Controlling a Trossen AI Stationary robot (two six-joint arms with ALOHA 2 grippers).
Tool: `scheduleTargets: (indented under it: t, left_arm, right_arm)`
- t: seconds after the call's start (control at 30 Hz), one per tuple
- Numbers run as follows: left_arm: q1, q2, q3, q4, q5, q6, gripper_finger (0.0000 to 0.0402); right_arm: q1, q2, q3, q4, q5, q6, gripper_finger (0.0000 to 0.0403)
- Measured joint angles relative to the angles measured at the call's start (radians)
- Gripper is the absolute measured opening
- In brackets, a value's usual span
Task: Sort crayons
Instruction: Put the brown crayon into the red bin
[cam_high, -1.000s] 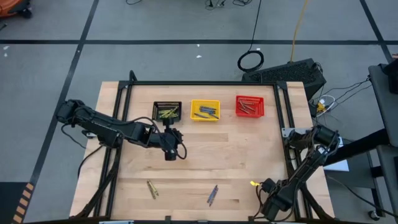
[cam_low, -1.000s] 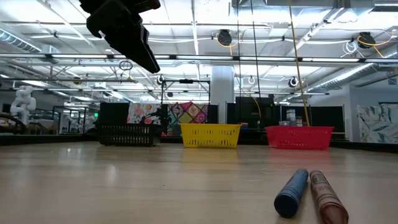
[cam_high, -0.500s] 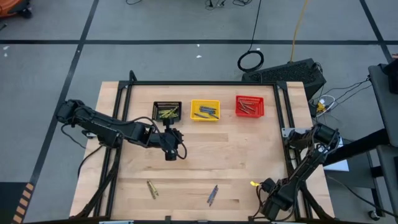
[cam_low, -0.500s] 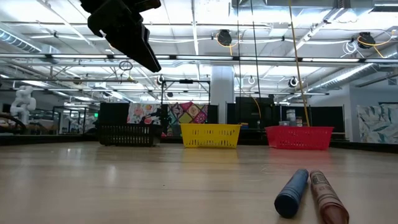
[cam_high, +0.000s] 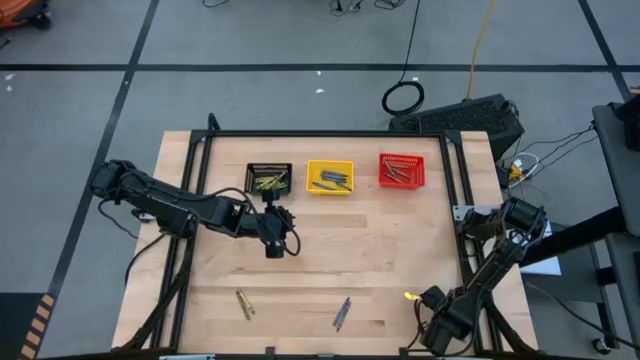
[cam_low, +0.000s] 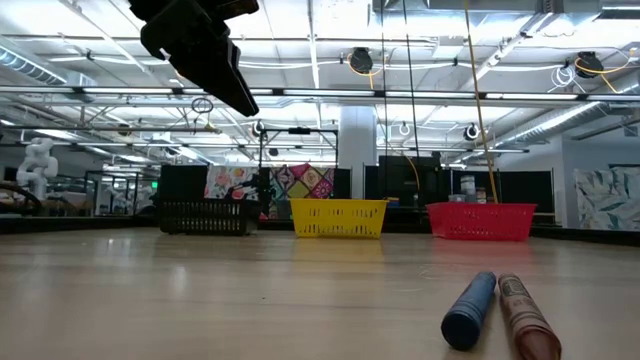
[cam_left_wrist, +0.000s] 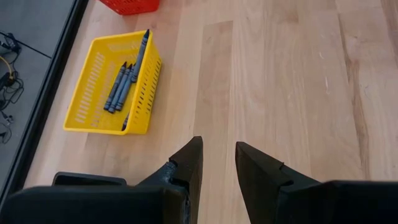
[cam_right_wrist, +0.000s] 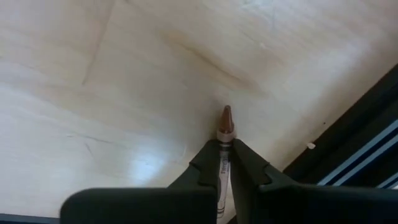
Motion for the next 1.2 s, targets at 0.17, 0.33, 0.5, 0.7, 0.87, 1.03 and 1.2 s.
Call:
scheduleTargets:
  t: [0.17,0.33,0.5,0.7,0.87,1.03,1.2]
  left_arm:
    - [0.000,0.000,0.000,0.000,0.000,0.000,0.0102]
    - [0.000,0.000,0.000,0.000,0.000,0.001,0.0102]
    - [0.000,0.000,0.000,0.000,0.000,0.003,0.0102]
    - [0.000,0.000,0.000,0.000,0.000,0.003,0.0102]
    - [0.000,0.000,0.000,0.000,0.000,0.003,0.0102]
    - [0.000,0.000,0.000,0.000,0.000,0.003,0.0102]
    - [0.000,0.000,0.000,0.000,0.000,0.003,0.0102]
  right_arm:
    - [0.000,-0.022,0.000,-0.010,0.033,0.004,0.0001]
    - [0.000,-0.071,-0.003,-0.045,0.121,0.028,0.0000]
    - [-0.002,-0.134,-0.005,-0.060,0.250,0.057,0.0000]
    - [-0.002,-0.221,-0.004,-0.131,0.309,0.061,0.0000]
    - [-0.017,-0.304,-0.004,-0.237,0.427,0.064,0.0000]
    - [-0.060,-0.352,-0.002,-0.324,0.542,0.026,0.0000]
    - [-0.125,-0.371,-0.002,-0.371,0.587,-0.068,0.0000]
